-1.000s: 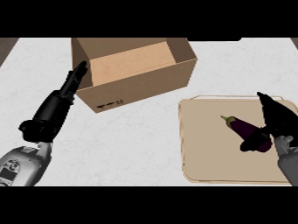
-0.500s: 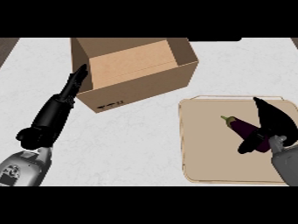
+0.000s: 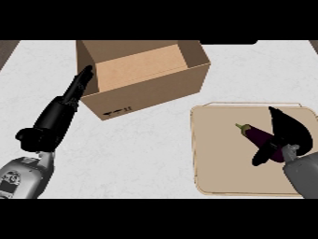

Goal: Pick the eggplant from the tray and place it in the cardboard box

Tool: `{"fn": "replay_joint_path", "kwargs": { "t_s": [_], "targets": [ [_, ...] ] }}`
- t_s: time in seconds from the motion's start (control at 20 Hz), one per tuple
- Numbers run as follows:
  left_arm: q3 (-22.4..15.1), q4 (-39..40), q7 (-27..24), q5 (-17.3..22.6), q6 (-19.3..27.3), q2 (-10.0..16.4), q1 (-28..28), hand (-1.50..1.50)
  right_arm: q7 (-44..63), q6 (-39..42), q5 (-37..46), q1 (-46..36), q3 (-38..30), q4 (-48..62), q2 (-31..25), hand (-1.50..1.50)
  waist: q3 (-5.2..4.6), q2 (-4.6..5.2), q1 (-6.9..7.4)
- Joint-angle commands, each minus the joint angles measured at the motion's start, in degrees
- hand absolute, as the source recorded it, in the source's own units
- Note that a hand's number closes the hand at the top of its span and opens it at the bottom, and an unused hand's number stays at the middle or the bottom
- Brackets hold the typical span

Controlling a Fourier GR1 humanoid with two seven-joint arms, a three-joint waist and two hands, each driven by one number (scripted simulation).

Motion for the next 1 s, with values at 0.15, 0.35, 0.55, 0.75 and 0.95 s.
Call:
{"fn": "replay_joint_path", "kwargs": {
  "t_s": [0.15,0.35,0.55,0.75,0.95],
  "targets": [
    [-3.4,3.9,0.1,-1.3,-1.4,-3.3,4.1,0.0,-4.6,-0.1,0.7,1.2,-1.7,4.4,0.0,1.5,-0.42,0.97,-0.22],
    [-3.4,2.8,0.8,-1.7,-1.6,-4.1,3.8,0.0,-5.5,-0.6,3.0,3.3,-0.1,2.7,0.1,1.5,-0.42,0.86,-0.44],
    [-2.9,1.4,2.1,-0.8,-3.0,-3.7,3.0,0.0,-10.3,-0.3,6.4,-2.3,4.0,3.8,2.9,1.5,-0.39,1.1,0.87],
    [-4.2,1.0,1.4,-1.1,-3.7,-4.4,0.9,0.0,-18.0,2.8,10.7,-10.4,18.2,-7.8,11.6,1.5,-0.43,1.56,5.3],
    [-4.2,2.4,2.8,-0.9,-4.6,-4.1,0.4,0.0,-19.7,1.3,18.0,-16.7,27.8,-7.0,20.2,1.5,-0.45,1.61,4.51]
  ]
}}
